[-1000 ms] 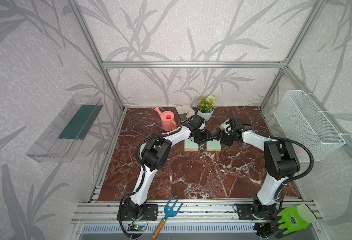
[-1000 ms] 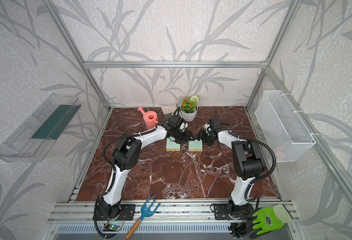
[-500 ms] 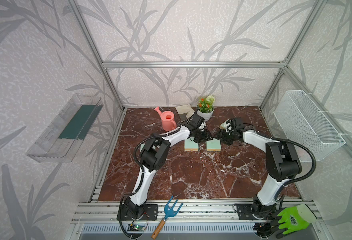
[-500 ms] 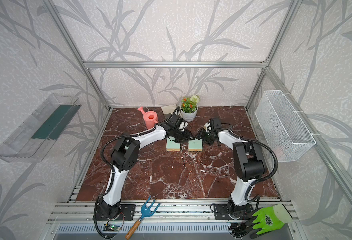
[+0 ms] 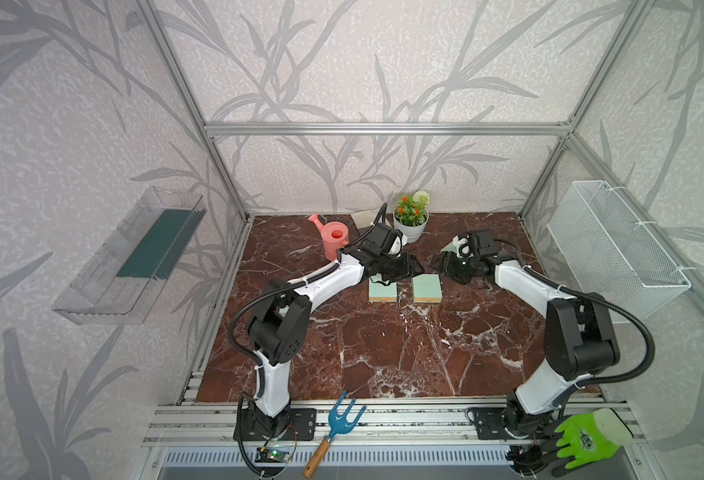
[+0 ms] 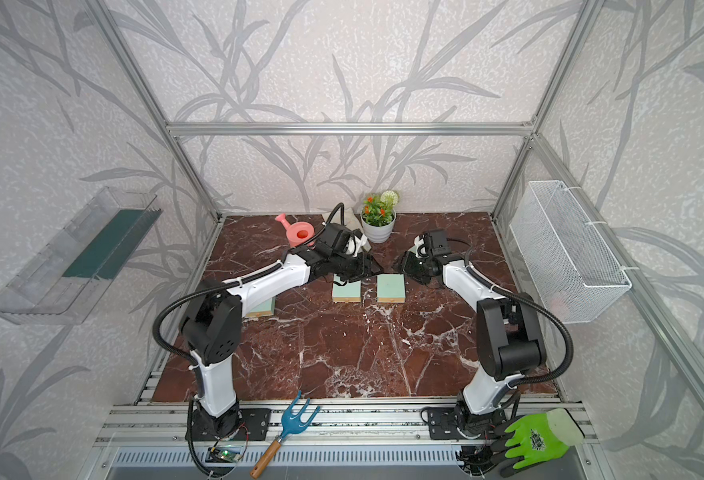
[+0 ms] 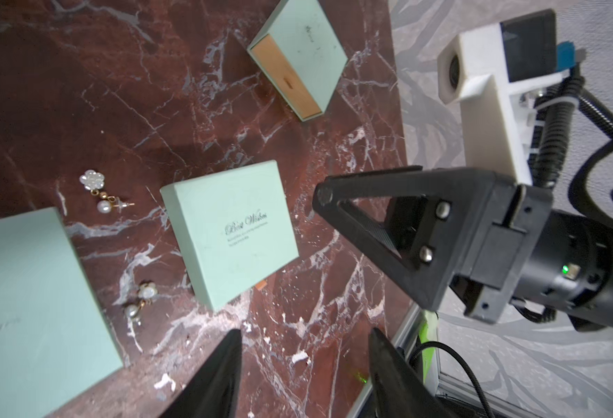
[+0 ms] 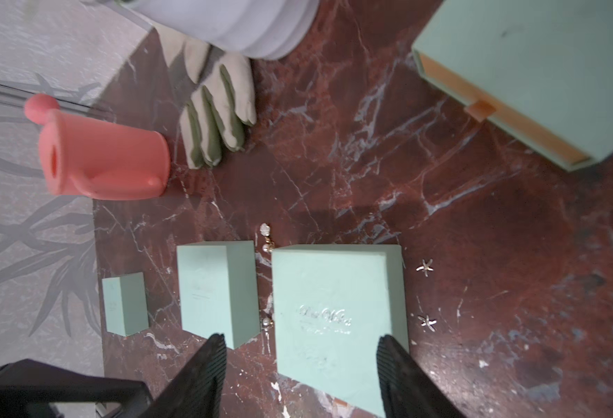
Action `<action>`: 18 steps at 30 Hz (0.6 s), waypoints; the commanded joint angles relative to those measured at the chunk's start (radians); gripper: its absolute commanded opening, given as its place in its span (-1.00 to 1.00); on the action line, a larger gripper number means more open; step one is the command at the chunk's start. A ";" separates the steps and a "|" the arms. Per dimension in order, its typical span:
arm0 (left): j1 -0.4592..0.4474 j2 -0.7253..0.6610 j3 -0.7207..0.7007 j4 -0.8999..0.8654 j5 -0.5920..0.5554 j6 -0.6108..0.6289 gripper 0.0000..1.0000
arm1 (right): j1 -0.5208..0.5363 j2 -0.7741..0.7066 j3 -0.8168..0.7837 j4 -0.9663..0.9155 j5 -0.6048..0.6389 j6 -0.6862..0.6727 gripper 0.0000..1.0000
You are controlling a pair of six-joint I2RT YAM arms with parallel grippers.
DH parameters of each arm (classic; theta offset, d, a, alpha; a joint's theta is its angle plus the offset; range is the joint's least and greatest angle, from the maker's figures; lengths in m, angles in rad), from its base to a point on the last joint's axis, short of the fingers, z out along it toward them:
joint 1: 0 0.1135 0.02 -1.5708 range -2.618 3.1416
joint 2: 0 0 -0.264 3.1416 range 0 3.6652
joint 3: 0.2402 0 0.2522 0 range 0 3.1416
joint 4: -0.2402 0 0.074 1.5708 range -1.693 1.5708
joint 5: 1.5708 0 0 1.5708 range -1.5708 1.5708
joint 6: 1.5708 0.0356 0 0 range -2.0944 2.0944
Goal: Take out the earrings from the drawer-style jewelry box
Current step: Move the jewelry box to the center of the board.
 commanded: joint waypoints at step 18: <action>0.484 -0.757 -0.423 -0.426 -0.485 0.078 0.99 | 0.248 -0.350 -0.238 -0.003 0.117 -0.050 0.98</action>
